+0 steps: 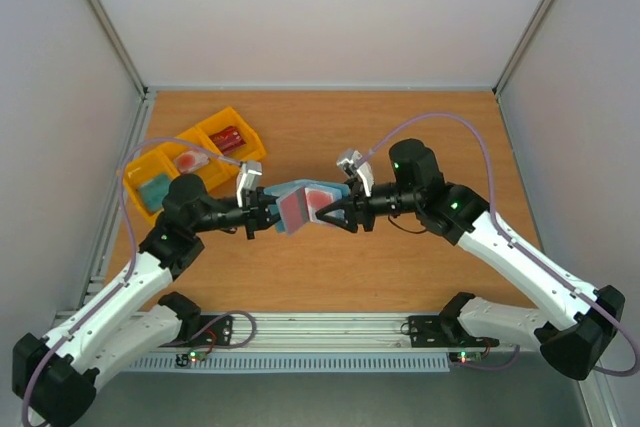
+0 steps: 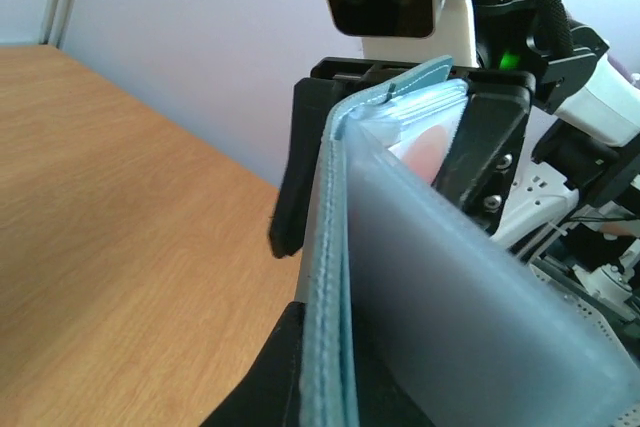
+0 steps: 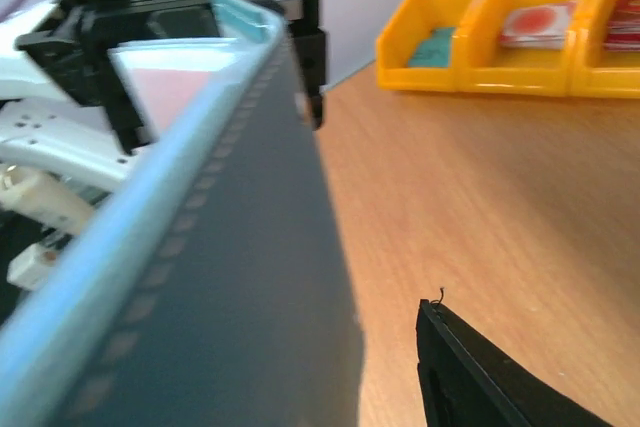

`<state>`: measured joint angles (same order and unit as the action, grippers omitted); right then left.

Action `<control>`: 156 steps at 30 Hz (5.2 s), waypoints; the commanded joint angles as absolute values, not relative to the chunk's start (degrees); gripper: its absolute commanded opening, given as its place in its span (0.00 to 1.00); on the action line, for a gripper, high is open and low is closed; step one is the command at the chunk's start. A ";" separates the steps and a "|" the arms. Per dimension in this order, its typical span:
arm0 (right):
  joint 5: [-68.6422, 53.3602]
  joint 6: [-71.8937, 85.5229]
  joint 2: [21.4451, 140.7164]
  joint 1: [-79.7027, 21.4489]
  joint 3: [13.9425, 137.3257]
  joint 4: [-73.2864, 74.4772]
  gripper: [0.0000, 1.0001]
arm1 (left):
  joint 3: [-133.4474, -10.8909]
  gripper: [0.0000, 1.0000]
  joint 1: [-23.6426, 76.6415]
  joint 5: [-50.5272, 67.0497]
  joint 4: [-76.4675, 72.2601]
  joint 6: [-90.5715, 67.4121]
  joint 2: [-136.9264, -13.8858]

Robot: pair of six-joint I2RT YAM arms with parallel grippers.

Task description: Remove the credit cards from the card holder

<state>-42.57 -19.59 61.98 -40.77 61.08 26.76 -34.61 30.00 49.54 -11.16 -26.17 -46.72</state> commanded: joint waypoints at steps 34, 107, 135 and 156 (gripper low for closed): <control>-24.63 -17.88 67.78 -50.27 59.00 17.06 0.94 | -43.53 0.00 35.07 18.30 14.51 -17.44 -49.03; -48.97 -23.30 68.02 -42.04 67.13 33.14 0.01 | -31.67 0.33 36.10 40.65 -13.70 -31.77 -50.25; -39.87 -23.06 73.27 -39.21 70.49 30.48 0.01 | -42.32 0.45 32.14 52.45 -8.69 -28.10 -49.24; -51.20 -25.55 69.95 -39.25 68.87 26.20 0.01 | -40.10 0.41 32.52 45.43 -4.89 -31.14 -49.09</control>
<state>-40.73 -21.78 74.61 -39.64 72.05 34.04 -40.66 31.92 40.03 -4.58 -31.94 -50.06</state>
